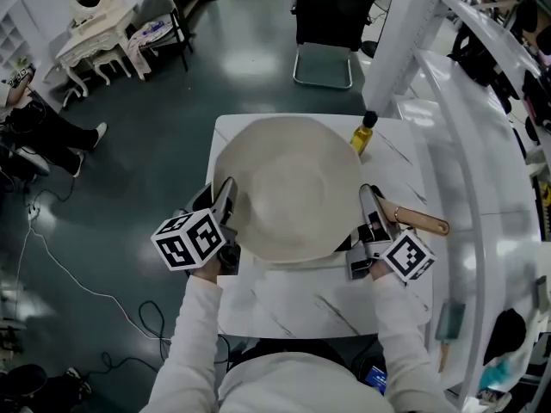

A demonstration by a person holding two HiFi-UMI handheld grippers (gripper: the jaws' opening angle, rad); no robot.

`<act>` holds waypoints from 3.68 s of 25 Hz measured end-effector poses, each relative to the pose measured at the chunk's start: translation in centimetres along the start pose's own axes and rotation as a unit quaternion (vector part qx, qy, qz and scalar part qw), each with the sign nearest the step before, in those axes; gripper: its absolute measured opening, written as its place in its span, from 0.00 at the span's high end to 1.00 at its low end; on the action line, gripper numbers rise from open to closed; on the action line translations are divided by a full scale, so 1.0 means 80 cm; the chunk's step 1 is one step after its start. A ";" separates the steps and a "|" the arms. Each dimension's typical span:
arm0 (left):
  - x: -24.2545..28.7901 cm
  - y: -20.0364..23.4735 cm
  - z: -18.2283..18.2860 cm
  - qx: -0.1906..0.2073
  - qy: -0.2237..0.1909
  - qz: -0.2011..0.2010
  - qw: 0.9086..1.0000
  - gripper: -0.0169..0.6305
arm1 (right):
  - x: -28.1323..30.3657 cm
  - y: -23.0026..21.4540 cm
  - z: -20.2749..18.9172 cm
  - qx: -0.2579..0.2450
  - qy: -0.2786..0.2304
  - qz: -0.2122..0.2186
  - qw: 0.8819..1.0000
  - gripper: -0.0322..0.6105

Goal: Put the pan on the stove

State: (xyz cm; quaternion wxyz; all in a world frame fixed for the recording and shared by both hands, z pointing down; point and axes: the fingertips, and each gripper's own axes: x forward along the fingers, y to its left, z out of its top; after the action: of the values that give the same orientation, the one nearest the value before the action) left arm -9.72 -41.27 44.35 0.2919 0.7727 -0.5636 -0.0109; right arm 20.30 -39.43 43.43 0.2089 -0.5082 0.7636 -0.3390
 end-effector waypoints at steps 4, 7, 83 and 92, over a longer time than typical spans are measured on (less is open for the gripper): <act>0.007 0.001 -0.003 -0.001 0.005 0.003 1.000 0.78 | 0.003 -0.009 0.000 0.004 0.003 -0.010 1.000 0.66; 0.013 0.002 -0.005 -0.003 0.008 0.002 1.000 0.78 | 0.006 -0.015 -0.001 0.010 0.001 -0.017 1.000 0.65; -0.110 -0.034 -0.058 -0.001 -0.030 -0.063 0.998 0.65 | -0.127 0.005 -0.074 0.060 -0.010 -0.014 0.998 0.60; -0.156 -0.049 -0.077 0.037 -0.026 -0.075 0.996 0.75 | -0.171 0.064 -0.088 -0.048 -0.002 -0.004 0.999 0.63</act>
State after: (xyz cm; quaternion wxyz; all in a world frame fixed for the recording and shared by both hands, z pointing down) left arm -8.71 -26.85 43.76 0.2466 0.8226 -0.5114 -0.0319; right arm 17.83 -23.46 44.16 0.1843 -0.5217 0.7765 -0.3016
